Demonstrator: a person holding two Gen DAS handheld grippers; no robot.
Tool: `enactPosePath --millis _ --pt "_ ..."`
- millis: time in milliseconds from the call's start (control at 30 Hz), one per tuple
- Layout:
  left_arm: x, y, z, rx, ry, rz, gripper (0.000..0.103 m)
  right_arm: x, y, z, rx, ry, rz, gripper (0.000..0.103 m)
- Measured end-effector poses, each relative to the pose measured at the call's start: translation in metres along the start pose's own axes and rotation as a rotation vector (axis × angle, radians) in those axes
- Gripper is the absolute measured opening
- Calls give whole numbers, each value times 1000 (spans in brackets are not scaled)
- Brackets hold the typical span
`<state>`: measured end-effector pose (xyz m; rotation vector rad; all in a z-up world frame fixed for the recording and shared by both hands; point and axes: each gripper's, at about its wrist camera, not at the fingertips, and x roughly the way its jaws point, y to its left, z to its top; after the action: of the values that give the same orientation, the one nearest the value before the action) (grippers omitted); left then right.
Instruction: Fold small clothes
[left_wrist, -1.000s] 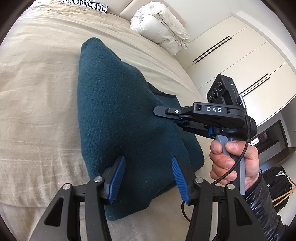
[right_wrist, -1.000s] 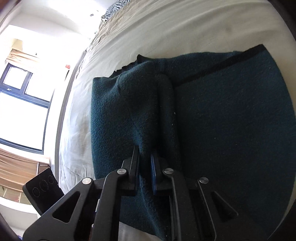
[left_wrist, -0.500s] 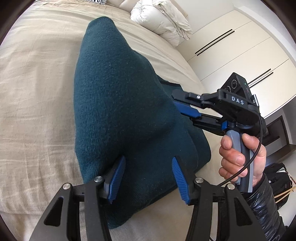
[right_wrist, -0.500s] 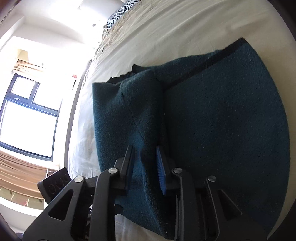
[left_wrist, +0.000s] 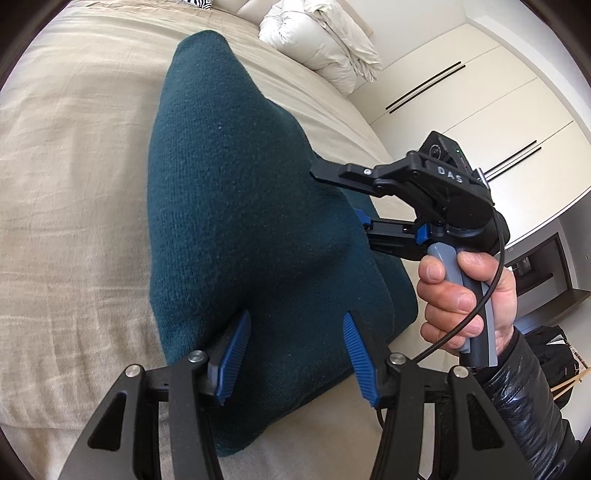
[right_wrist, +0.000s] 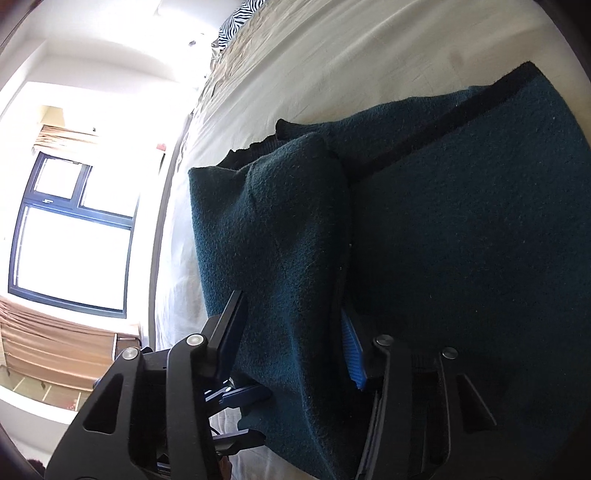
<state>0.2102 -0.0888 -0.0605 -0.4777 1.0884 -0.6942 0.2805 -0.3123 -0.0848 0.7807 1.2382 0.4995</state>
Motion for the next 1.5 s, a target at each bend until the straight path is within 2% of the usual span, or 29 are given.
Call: enactPosePath --millis 33,167,267,500,933,1367,1500 --pt "0 0 0 -1 0 0 55 4 -3 1 18 7 -6 33" --pt "-1 0 0 -4 1 2 55 10 1 1 -11 5 -65 18" --pt "-1 -3 2 -12 1 7 55 1 11 -2 -55 -21 -121 14" --pt "0 -27 6 5 10 3 55 -26 21 -7 -110 -54 -196 13" --pt "7 -70 5 96 27 -29 56 -85 -15 3 -63 -89 -274 13" --pt "4 -67 8 108 34 -30 58 -57 -16 3 -49 -61 -324 13" --pt "11 -68 7 105 47 -9 58 -56 -19 -2 -4 -105 -261 16"
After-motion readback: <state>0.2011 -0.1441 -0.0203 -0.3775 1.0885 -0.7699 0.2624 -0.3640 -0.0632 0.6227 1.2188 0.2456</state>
